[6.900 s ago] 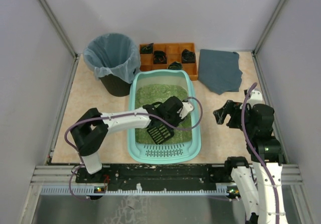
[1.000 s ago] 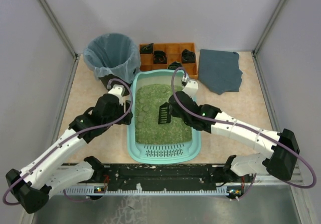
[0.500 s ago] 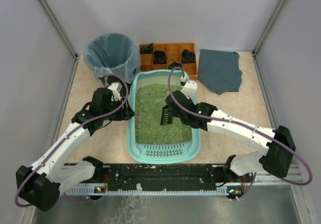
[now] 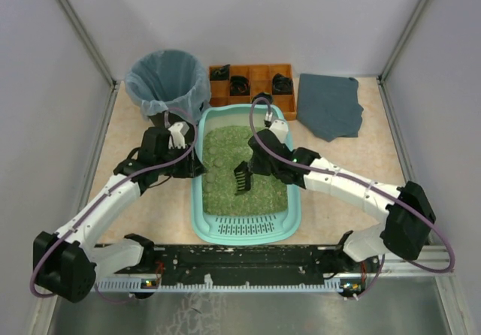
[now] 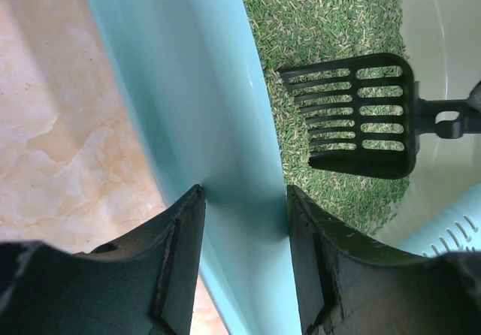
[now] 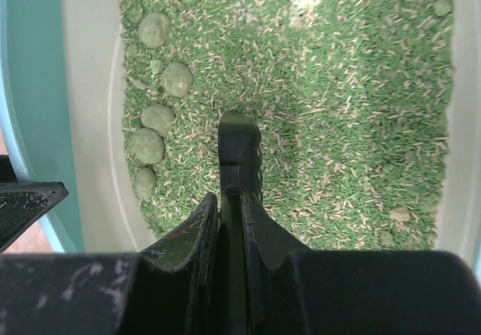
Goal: Clean the litter box
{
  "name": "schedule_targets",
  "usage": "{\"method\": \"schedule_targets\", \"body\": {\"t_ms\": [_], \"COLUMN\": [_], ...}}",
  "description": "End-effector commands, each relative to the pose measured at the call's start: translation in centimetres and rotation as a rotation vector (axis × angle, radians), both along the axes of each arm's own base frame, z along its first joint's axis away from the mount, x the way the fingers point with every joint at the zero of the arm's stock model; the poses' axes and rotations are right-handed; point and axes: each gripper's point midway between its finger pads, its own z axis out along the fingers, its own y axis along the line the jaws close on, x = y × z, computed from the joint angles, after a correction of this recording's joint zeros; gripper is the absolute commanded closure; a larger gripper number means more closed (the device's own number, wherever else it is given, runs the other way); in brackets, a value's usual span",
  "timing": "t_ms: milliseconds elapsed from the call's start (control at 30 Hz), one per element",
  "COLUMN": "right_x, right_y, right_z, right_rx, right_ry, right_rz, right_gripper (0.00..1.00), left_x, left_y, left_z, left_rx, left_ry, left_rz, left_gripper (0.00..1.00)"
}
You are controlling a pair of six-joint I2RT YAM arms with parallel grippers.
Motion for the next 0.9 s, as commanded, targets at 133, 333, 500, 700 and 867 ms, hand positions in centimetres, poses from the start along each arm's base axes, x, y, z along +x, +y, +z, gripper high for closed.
{"method": "schedule_targets", "body": {"t_ms": [133, 333, 500, 700, 867], "right_x": [-0.3, -0.6, -1.5, -2.0, -1.5], "right_y": [3.8, 6.9, 10.1, 10.9, 9.8], "right_z": [-2.2, -3.8, -5.1, -6.0, -5.5], "right_rx": [0.139, 0.236, 0.270, 0.320, 0.355], "right_ry": [0.055, 0.101, 0.148, 0.172, 0.148], "right_rz": [0.069, 0.104, 0.161, 0.159, 0.125], "right_gripper": [1.00, 1.00, 1.00, 1.00, 1.00], "left_x": [-0.6, -1.2, -1.4, -1.4, -1.2], "left_y": [-0.1, -0.3, -0.4, -0.2, 0.3], "left_z": [-1.2, -1.9, -2.2, -2.3, -2.1], "left_rx": [0.050, 0.056, 0.054, 0.061, 0.078], "left_ry": [0.007, 0.027, 0.026, 0.013, -0.014], "left_rz": [-0.127, -0.173, -0.185, -0.178, -0.154], "left_gripper": [0.49, 0.50, 0.52, 0.53, 0.55]}}
